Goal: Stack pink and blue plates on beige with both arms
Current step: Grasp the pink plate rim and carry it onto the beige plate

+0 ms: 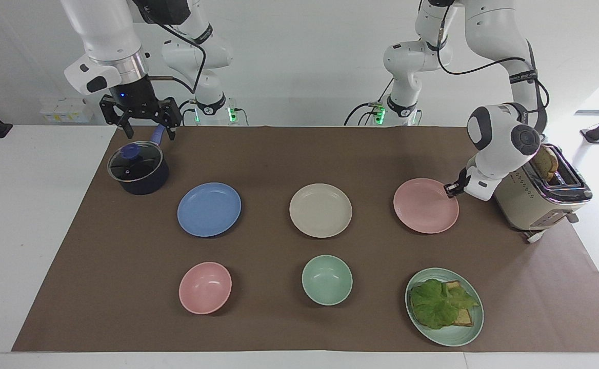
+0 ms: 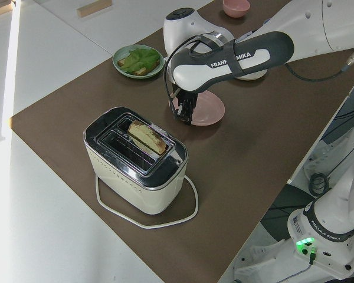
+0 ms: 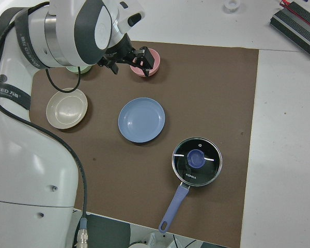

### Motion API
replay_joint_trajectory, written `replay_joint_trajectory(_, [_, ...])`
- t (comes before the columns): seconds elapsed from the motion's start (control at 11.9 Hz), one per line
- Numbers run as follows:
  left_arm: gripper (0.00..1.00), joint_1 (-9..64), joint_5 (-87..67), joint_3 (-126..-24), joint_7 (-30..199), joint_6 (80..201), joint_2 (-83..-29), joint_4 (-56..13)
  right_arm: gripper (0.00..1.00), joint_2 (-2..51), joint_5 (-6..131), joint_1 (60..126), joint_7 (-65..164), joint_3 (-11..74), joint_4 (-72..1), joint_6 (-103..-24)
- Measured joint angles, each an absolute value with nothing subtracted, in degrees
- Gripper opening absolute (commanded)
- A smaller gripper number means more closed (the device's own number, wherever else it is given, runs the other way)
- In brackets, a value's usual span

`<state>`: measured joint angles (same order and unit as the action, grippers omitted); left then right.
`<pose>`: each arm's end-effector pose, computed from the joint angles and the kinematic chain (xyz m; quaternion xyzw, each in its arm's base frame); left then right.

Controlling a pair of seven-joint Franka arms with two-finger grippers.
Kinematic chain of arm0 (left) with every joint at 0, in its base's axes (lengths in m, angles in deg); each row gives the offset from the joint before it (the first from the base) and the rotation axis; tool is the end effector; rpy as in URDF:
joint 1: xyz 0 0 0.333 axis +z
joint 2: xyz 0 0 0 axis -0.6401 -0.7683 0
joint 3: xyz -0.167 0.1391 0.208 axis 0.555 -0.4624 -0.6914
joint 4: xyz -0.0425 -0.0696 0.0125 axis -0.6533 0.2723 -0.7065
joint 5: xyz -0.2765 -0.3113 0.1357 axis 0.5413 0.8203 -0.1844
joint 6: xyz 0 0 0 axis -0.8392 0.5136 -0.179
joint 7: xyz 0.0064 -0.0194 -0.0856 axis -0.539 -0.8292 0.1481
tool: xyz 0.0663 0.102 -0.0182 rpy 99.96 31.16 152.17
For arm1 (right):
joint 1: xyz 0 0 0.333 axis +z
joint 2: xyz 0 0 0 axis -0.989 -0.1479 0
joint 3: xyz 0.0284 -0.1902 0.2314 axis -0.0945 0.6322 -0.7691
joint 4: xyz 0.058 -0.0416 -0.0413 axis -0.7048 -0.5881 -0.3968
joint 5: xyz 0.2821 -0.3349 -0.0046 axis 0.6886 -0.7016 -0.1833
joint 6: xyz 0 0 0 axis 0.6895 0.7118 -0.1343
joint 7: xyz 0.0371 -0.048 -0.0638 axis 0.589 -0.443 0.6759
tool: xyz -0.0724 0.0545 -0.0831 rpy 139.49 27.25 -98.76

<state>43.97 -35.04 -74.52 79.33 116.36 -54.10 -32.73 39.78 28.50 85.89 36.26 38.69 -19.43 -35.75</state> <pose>0.5699 0.0068 0.2814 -0.9881 -0.0986 0.1183 0.0027 0.5992 0.0359 0.6126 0.9995 -0.0073 0.0161 0.0263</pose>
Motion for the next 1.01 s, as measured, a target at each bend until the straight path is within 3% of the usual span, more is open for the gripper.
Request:
replay_joint_trajectory(0.42, [0.0,37.46,-30.25,-73.38,87.1,105.62,-52.28,-24.25,1.0,39.78,28.5,85.89,36.26,38.69,-19.43,-35.75])
replay_joint_trajectory(1.01, [0.0,22.96,-24.63,-72.72,99.65,111.28,-52.11,-24.92,1.0,39.78,28.5,85.89,36.26,38.72,-19.43,-35.75])
